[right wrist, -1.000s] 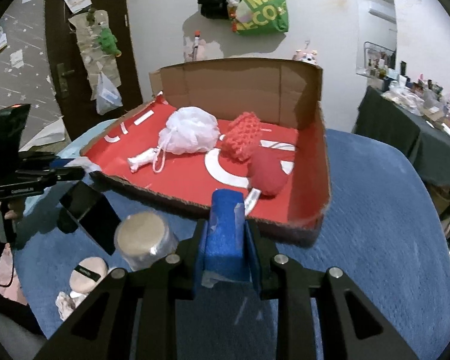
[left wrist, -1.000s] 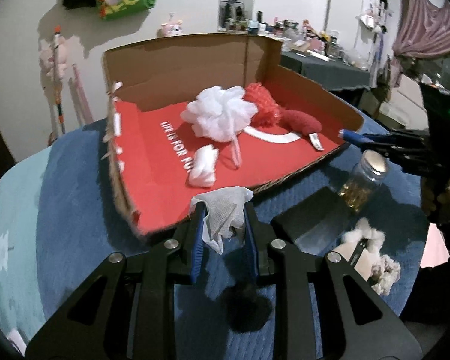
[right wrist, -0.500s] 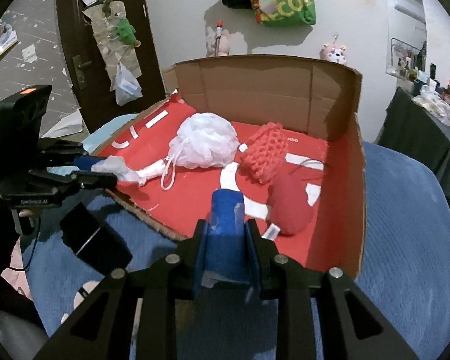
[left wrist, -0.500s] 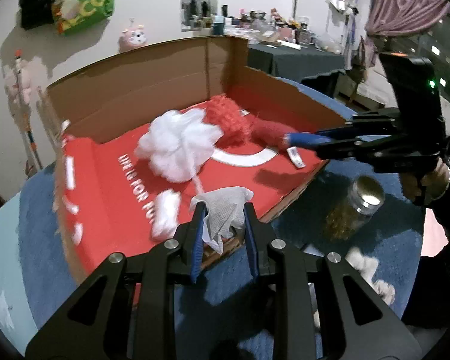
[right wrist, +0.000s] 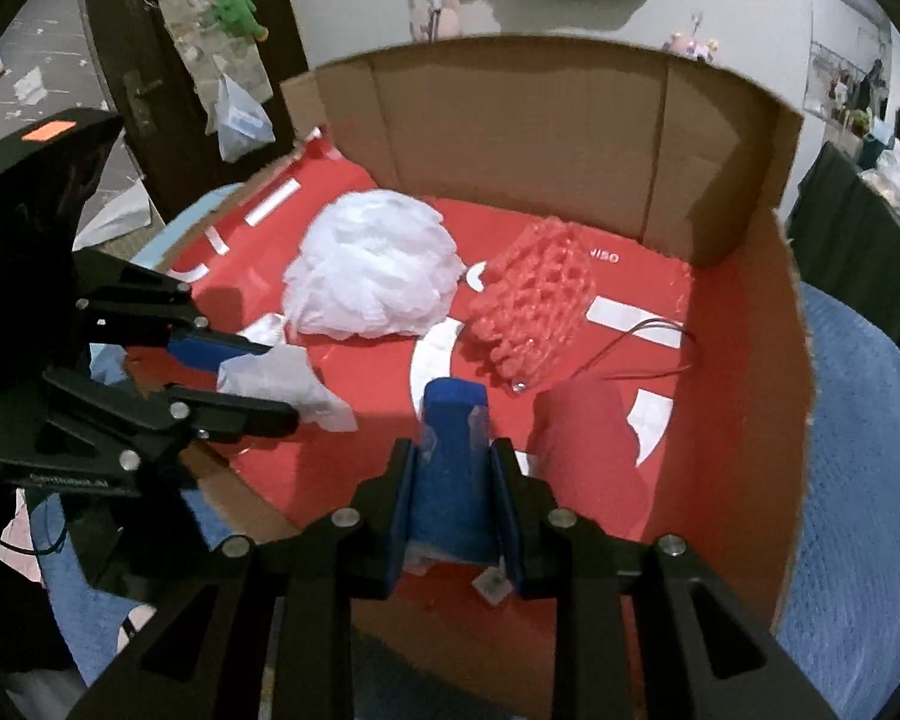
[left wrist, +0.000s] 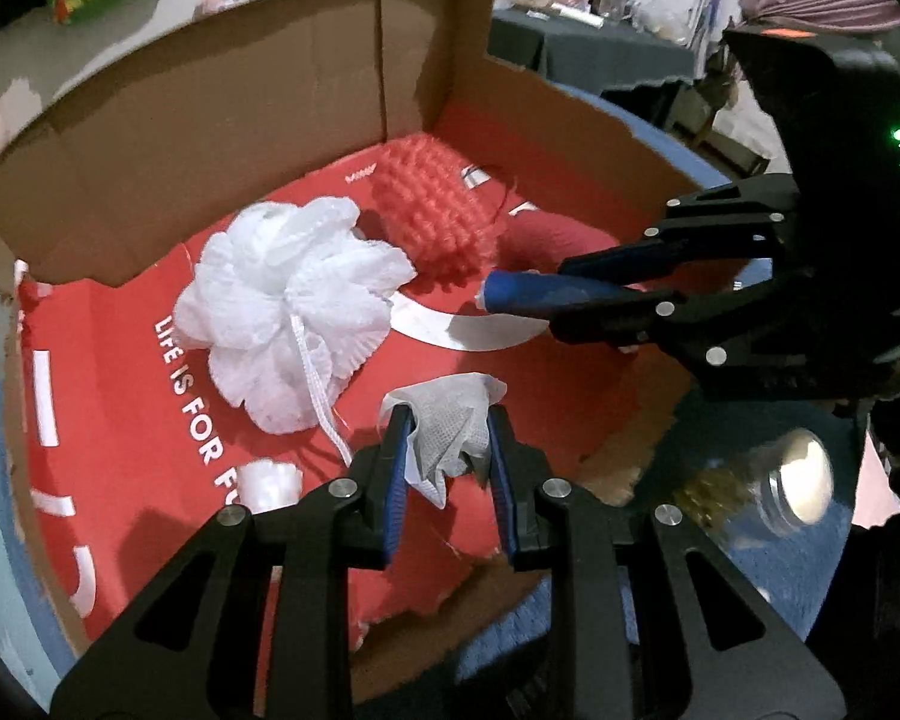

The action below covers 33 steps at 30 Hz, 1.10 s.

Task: Organize soft objects
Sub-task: 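Lower both tools into the box and open them to release the items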

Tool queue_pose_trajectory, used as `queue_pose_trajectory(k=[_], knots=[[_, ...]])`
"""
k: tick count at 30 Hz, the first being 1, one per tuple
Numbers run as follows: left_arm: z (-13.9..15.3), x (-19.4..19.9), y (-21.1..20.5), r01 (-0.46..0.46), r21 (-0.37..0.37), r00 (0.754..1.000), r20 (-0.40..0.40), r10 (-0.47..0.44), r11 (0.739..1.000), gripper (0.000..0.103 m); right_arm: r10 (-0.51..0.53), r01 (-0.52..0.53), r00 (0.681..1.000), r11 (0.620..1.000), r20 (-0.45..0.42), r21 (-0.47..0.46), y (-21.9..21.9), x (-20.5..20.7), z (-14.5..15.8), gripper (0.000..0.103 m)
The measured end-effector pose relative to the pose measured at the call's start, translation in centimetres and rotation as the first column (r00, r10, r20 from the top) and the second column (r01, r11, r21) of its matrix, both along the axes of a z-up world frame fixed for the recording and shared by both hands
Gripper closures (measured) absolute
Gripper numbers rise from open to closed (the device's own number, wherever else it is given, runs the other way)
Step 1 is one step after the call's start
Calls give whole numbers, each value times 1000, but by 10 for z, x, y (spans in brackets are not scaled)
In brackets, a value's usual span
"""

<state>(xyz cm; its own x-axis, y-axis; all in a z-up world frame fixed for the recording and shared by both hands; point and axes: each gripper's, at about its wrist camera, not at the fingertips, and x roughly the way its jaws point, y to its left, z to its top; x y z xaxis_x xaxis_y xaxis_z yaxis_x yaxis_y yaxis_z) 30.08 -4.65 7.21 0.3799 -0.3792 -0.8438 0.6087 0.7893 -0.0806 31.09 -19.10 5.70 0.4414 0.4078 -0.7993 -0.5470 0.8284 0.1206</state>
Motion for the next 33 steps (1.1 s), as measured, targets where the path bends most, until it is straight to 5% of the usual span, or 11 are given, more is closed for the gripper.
queue_pose_trajectory(k=[11, 28, 33], knots=[[-16, 17, -15, -1, 101, 1000, 0, 1, 995, 80, 1, -3, 1000, 997, -30, -77, 14, 16, -13, 76], [-20, 24, -19, 24, 102, 1000, 2, -25, 994, 80, 0, -5, 999, 995, -48, -100, 15, 20, -18, 75], [-22, 22, -18, 54, 92, 999, -5, -53, 994, 73, 6, -11, 998, 996, -58, -91, 15, 21, -18, 68]])
